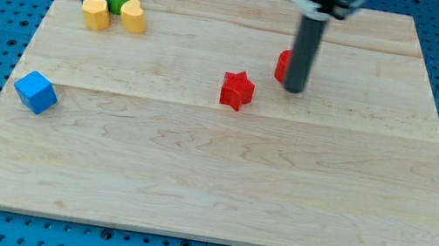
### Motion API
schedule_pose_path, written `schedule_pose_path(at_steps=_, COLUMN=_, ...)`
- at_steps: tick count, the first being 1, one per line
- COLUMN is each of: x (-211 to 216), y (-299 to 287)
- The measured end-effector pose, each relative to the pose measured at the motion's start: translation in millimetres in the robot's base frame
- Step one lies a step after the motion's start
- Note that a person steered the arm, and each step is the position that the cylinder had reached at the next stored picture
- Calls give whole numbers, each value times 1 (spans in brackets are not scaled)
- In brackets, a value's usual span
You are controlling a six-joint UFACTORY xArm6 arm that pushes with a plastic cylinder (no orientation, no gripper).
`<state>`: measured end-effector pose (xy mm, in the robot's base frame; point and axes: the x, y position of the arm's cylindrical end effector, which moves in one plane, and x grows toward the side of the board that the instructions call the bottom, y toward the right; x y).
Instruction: Move the red blocks into the yellow hexagon
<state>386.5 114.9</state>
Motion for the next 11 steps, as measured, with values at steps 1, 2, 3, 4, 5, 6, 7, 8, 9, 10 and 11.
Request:
schedule_pose_path(at_steps=1, x=-22, y=32)
schedule_pose_path(at_steps=2, x=-45, y=-10)
schedule_pose_path(at_steps=3, x=-46, y=-46)
schedule_pose_path(at_steps=4, x=-46, y=-23)
schedule_pose_path(at_steps=5, x=-47, y=-45)
schedule_pose_path(at_steps=6, x=-47, y=-95)
schedule_pose_path(at_steps=7, x=-47, y=-118)
schedule_pose_path(at_steps=8, x=-47, y=-132)
schedule_pose_path(at_steps=9, x=-47, y=-132)
schedule_pose_path(at_steps=10, x=-47, y=-133)
schedule_pose_path(at_steps=11, x=-47, y=-144)
